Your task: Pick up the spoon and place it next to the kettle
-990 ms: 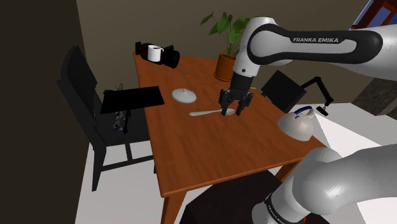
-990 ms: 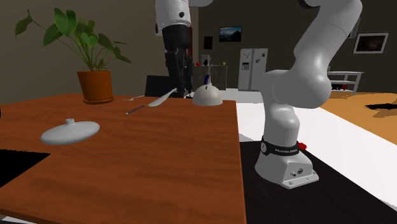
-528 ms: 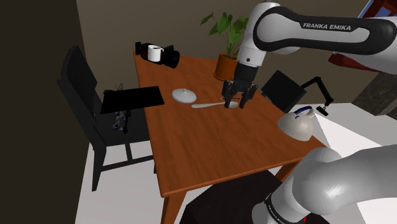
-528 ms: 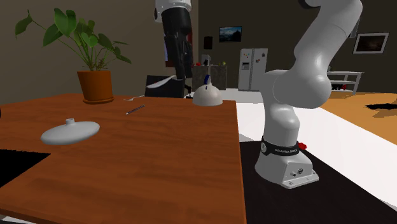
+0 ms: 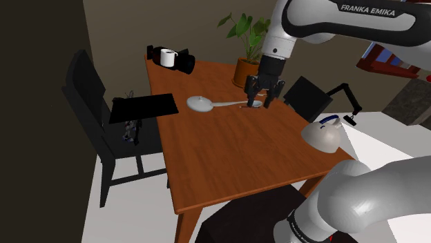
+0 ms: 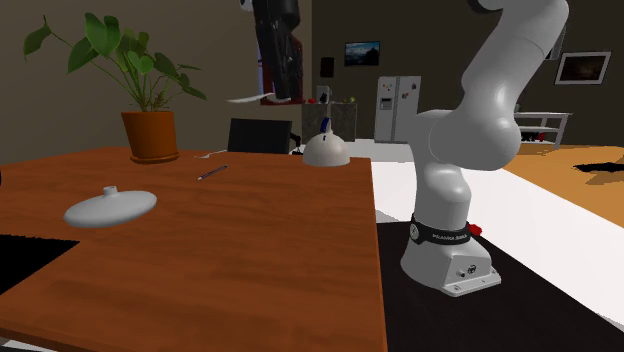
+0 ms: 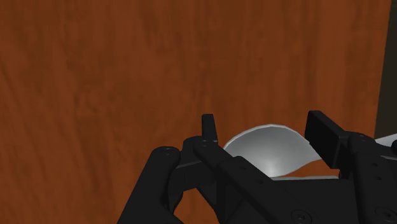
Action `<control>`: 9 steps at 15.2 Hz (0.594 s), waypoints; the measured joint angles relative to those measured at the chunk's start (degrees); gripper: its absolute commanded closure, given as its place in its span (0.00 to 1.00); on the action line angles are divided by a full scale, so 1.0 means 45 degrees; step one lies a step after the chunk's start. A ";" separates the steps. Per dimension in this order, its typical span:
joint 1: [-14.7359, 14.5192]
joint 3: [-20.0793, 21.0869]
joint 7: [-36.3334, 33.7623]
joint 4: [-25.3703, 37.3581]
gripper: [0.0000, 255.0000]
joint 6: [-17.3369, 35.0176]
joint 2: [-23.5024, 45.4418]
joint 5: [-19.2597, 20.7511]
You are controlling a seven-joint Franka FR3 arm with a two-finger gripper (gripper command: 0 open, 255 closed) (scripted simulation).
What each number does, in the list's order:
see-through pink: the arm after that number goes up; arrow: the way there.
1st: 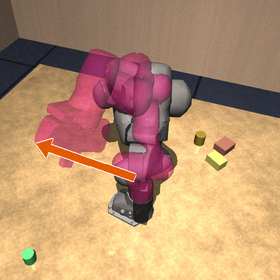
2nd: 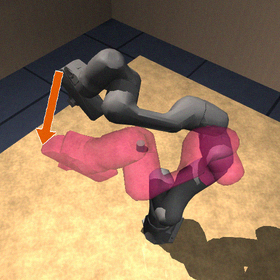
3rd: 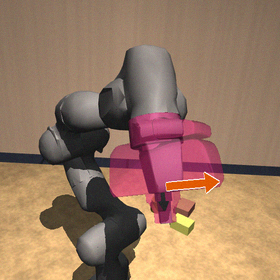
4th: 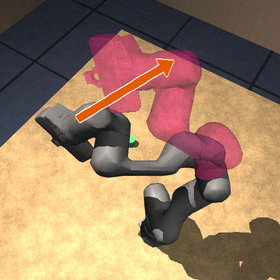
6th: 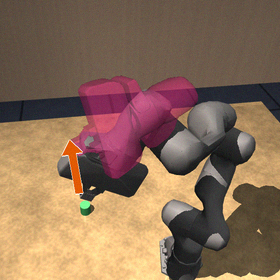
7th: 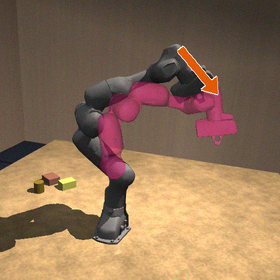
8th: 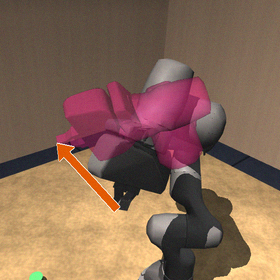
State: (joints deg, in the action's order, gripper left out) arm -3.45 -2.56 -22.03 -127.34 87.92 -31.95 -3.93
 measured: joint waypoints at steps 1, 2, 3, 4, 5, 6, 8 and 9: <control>-0.0003 0.0002 -0.0017 0.0184 1.00 -0.0173 0.0011 -0.0003; 0.0048 -0.0106 0.0108 0.0291 1.00 -0.0333 -0.0033 0.0075; 0.0149 -0.0316 0.0364 0.0252 1.00 -0.0401 -0.0121 0.0224; 0.0256 -0.0538 0.0639 0.0208 1.00 -0.0473 -0.0218 0.0386; 0.0356 -0.0760 0.0916 0.0236 1.00 -0.0506 -0.0209 0.0546; 0.0455 -0.0945 0.1153 0.0091 1.00 -0.0574 -0.0410 0.0698; 0.0674 -0.1376 0.1691 0.0007 1.00 -0.0789 -0.0704 0.1047; 0.0798 -0.1680 0.2056 0.0135 1.00 -0.0874 -0.0657 0.1266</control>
State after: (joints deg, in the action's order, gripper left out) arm 0.14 -10.12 -12.78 -126.73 83.99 -34.91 1.77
